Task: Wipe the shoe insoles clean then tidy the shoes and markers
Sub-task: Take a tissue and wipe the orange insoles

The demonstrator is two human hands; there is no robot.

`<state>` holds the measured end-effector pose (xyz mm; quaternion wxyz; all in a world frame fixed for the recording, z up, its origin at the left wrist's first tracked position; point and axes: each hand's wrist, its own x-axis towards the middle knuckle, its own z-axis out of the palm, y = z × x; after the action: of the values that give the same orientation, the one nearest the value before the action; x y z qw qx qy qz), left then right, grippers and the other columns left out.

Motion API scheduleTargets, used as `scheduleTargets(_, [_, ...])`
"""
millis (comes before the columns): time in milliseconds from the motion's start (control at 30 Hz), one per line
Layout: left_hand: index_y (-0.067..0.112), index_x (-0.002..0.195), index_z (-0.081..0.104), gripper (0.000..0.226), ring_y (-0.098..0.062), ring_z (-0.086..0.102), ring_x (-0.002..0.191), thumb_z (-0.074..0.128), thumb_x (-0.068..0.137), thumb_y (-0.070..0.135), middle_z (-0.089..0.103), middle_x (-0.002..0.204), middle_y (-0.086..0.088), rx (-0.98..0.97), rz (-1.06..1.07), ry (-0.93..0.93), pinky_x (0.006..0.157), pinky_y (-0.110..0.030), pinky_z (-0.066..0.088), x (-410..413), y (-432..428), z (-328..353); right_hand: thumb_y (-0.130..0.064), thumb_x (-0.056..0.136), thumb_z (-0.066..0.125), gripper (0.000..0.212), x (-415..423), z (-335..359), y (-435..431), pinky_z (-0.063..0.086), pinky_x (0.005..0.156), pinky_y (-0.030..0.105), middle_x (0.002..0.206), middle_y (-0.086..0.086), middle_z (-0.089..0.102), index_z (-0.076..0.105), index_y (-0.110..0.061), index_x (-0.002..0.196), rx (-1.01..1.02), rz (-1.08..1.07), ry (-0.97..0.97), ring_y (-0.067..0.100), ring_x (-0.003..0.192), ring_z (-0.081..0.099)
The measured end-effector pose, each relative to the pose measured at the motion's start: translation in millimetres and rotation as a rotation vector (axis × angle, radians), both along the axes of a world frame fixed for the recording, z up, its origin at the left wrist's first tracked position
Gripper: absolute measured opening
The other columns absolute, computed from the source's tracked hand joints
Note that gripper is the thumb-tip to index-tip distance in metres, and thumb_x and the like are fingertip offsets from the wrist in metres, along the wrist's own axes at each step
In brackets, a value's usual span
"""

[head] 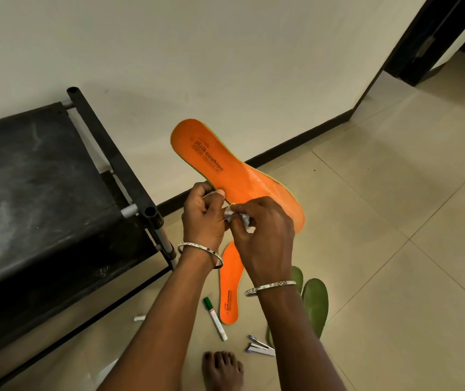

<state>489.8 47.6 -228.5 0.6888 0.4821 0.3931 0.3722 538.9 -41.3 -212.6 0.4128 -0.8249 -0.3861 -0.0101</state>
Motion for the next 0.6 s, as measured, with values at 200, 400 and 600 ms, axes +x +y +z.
scheduleTargets(200, [0.015, 0.098, 0.057, 0.008, -0.024, 0.075, 0.078, 0.053, 0.101, 0.009, 0.069, 0.096, -0.017, -0.101, 0.010, -0.072, 0.061, -0.033, 0.058, -1.6, 0.8, 5.5, -0.019, 0.078, 0.074, 0.009, 6.7, -0.5, -4.7, 0.051, 0.066, 0.029, 0.081, -0.004, 0.071, 0.080, -0.021, 0.085, 0.007, -0.073, 0.015, 0.012, 0.075, 0.061])
scheduleTargets(400, [0.020, 0.096, 0.060, 0.008, -0.027, 0.073, 0.080, 0.057, 0.099, 0.014, 0.069, 0.095, -0.013, -0.065, -0.002, -0.032, 0.066, -0.037, 0.057, 0.8, -1.1, 0.7, -0.019, 0.081, 0.071, 0.011, 3.0, 1.3, -2.3, 0.055, 0.069, 0.036, 0.084, -0.001, 0.071, 0.080, -0.019, 0.088, 0.010, -0.051, 0.006, 0.017, 0.077, 0.063])
scheduleTargets(600, [0.022, 0.091, 0.060, 0.013, -0.021, 0.069, 0.071, 0.057, 0.098, 0.011, 0.067, 0.079, -0.005, -0.037, 0.014, -0.004, 0.061, -0.035, 0.056, 2.0, -2.1, 0.2, -0.024, 0.081, 0.070, 0.013, 4.4, 2.8, -2.5, 0.052, 0.066, 0.032, 0.083, -0.003, 0.070, 0.080, -0.023, 0.088, -0.001, -0.039, 0.025, 0.014, 0.076, 0.061])
